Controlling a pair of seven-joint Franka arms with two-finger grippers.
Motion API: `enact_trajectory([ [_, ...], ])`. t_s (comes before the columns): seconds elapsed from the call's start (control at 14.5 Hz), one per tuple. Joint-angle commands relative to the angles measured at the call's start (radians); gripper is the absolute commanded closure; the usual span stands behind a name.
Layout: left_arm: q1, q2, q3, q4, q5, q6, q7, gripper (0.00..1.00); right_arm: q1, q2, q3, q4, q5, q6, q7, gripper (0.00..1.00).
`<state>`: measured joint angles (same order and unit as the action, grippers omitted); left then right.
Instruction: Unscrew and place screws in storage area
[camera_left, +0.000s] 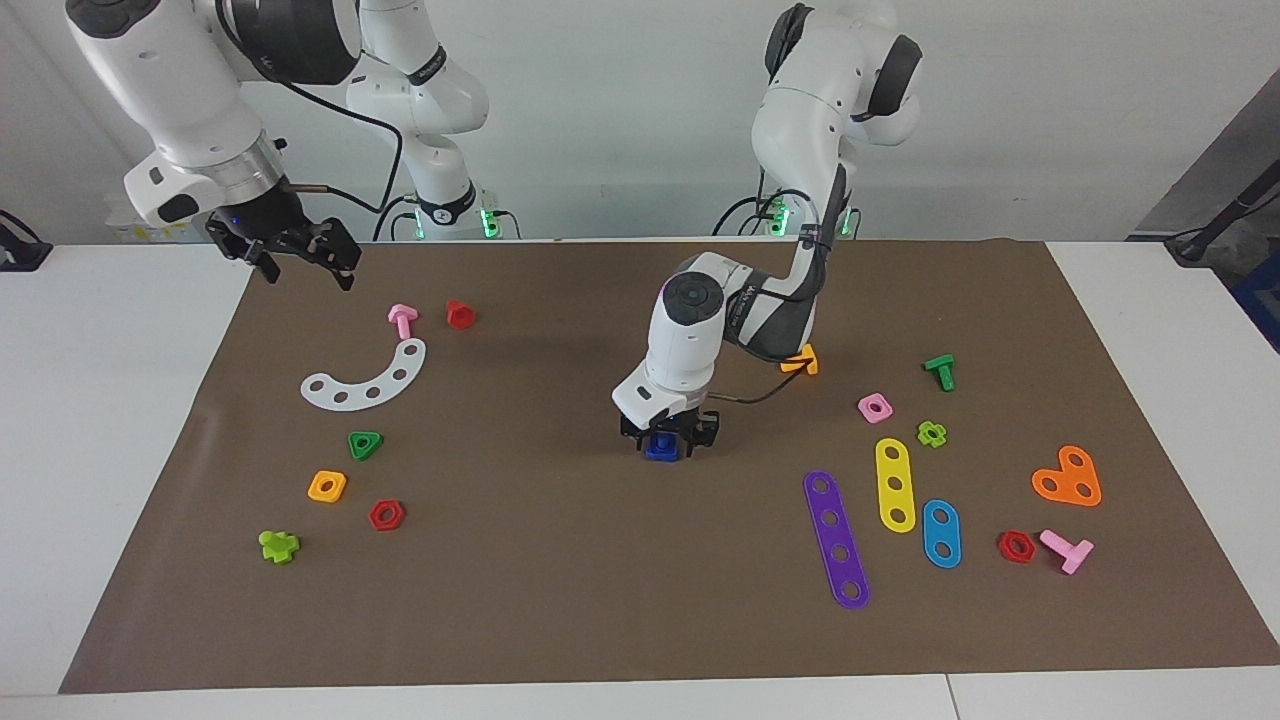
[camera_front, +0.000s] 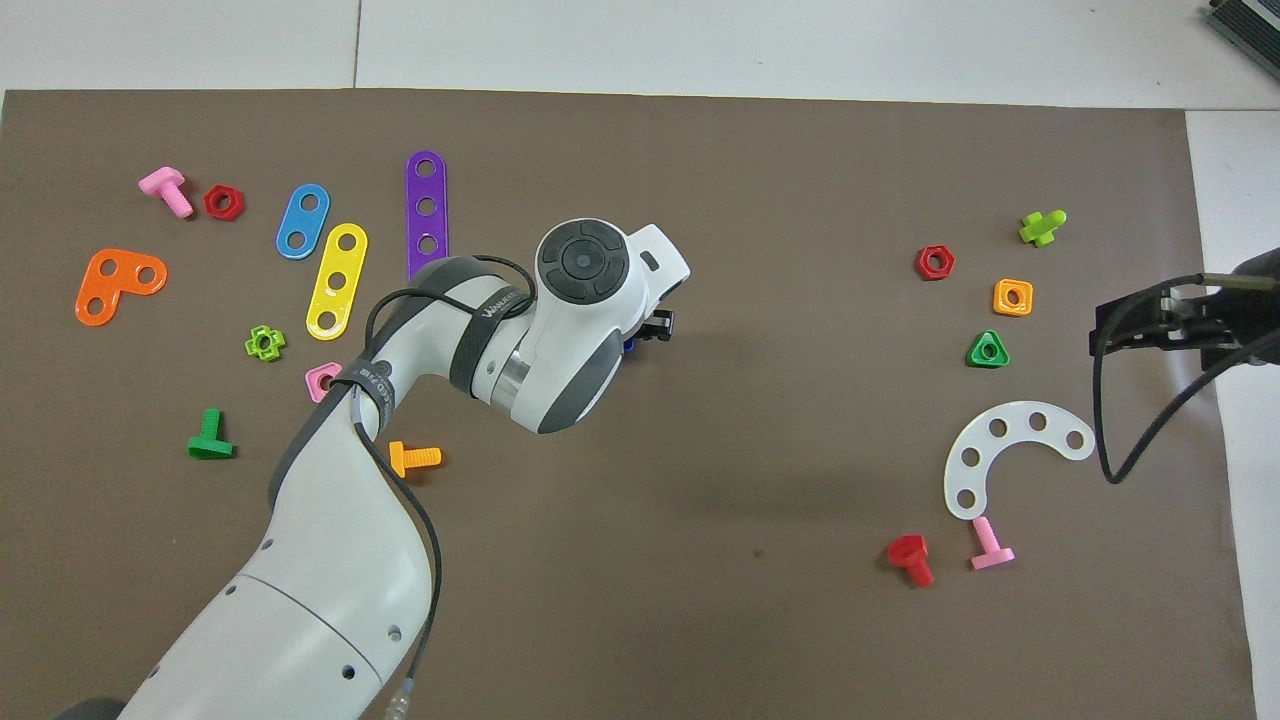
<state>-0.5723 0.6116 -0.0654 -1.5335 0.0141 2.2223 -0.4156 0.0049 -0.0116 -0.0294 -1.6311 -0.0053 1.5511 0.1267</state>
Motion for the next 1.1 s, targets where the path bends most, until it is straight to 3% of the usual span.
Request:
enact_trajectory([
  [0.0,-0.021,-0.006,0.015,-0.016,0.021,0.01,0.003,0.21,-0.022,-0.031,0.009,-0.035,0.015,0.003,-0.036,0.0],
  [0.48,-0.032,-0.007,0.015,-0.014,0.02,-0.01,0.003,0.29,-0.022,-0.031,0.009,-0.038,0.015,0.004,-0.038,0.0],
  [1.03,-0.029,-0.009,0.015,0.004,0.018,-0.055,0.003,0.53,-0.022,-0.039,0.008,-0.05,0.015,0.015,-0.038,0.0],
])
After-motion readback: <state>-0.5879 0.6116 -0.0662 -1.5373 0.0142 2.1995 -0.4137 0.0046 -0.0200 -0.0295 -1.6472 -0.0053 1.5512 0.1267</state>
